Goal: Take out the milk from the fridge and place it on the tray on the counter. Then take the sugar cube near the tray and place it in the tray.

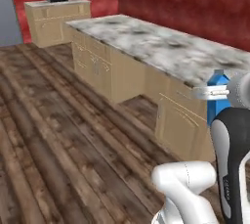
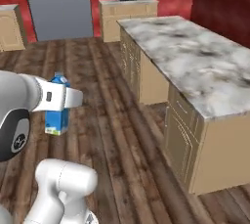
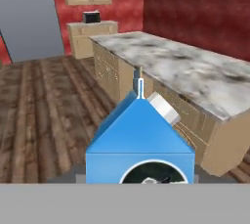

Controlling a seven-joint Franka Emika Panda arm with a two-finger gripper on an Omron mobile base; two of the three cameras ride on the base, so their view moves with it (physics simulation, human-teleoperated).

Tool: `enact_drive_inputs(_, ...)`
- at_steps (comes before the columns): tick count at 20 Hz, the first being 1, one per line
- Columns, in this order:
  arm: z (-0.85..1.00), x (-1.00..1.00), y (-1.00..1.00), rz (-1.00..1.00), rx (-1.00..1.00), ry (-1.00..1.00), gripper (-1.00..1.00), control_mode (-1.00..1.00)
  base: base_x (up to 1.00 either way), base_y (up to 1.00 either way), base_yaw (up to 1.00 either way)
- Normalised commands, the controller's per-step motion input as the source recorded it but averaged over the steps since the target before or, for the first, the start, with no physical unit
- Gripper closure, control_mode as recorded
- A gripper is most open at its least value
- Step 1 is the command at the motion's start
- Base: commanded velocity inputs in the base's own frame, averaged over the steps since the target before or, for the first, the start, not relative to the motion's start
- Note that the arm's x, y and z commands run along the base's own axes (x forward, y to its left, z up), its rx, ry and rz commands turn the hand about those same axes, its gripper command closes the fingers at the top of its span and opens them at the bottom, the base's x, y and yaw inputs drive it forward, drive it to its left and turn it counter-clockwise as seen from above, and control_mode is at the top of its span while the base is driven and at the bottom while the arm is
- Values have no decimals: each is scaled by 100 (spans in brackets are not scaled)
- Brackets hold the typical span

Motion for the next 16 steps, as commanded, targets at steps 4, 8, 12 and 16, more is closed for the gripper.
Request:
enact_drive_inputs(4,0,0,0,0,0,0,100,100,84,-2,90)
enact_drive_inputs(8,0,0,0,0,0,0,100,100,100,-14,67)
enact_drive_inputs(12,0,0,0,0,0,0,100,100,100,-15,57)
enact_drive_inputs(16,0,0,0,0,0,0,100,100,100,-15,57)
